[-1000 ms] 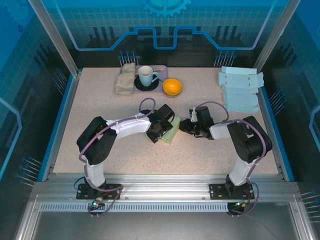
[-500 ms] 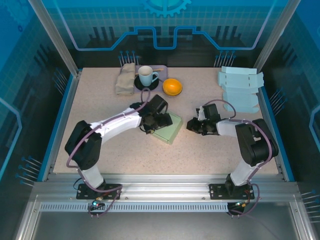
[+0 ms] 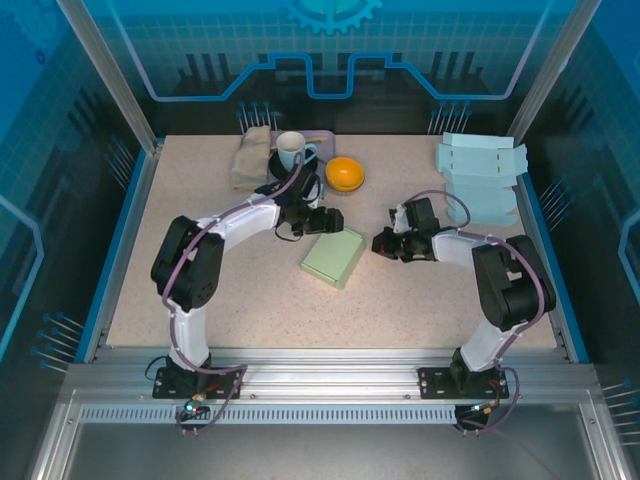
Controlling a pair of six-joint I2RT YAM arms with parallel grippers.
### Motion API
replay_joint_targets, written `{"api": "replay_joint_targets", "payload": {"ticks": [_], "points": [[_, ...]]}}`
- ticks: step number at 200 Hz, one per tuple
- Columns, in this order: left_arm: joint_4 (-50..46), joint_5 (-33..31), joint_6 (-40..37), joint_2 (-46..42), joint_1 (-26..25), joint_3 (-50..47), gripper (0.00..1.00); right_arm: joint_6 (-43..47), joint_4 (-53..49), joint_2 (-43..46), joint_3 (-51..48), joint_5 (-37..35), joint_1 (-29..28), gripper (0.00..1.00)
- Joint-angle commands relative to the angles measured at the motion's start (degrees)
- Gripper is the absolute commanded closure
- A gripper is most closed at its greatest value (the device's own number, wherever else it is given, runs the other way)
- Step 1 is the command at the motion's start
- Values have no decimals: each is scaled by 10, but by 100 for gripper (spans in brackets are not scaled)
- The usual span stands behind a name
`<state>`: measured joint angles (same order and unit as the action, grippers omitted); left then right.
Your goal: Fold the paper box
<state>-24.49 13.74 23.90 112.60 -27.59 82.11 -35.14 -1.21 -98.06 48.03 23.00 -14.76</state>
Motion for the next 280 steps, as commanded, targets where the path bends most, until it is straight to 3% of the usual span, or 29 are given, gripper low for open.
{"api": "replay_joint_targets", "payload": {"ticks": [1, 78, 127, 145, 183, 218, 245, 280], "points": [[16, 41, -22, 28, 2, 24, 24, -9, -14, -25, 20, 17, 6, 97], [78, 95, 26, 65, -43, 5, 26, -6, 75, -87, 54, 75, -9, 97], [131, 143, 72, 77, -103, -1, 27, -45, 215, -102, 52, 164, -19, 96], [119, 134, 81, 73, -101, 9, 27, -24, 172, -92, 63, 147, -23, 96], [22, 21, 82, 46, -67, 26, 27, 13, 23, -45, 64, 47, -15, 96], [-7, -38, 101, 2, -35, -7, 23, 67, -115, -14, 77, -23, 3, 96], [-17, -60, 108, -41, -29, -44, 20, 102, -176, 14, 65, -42, 14, 96], [23, -21, 136, -103, -43, -139, 20, 123, -204, 63, 12, -3, 6, 96]]}}
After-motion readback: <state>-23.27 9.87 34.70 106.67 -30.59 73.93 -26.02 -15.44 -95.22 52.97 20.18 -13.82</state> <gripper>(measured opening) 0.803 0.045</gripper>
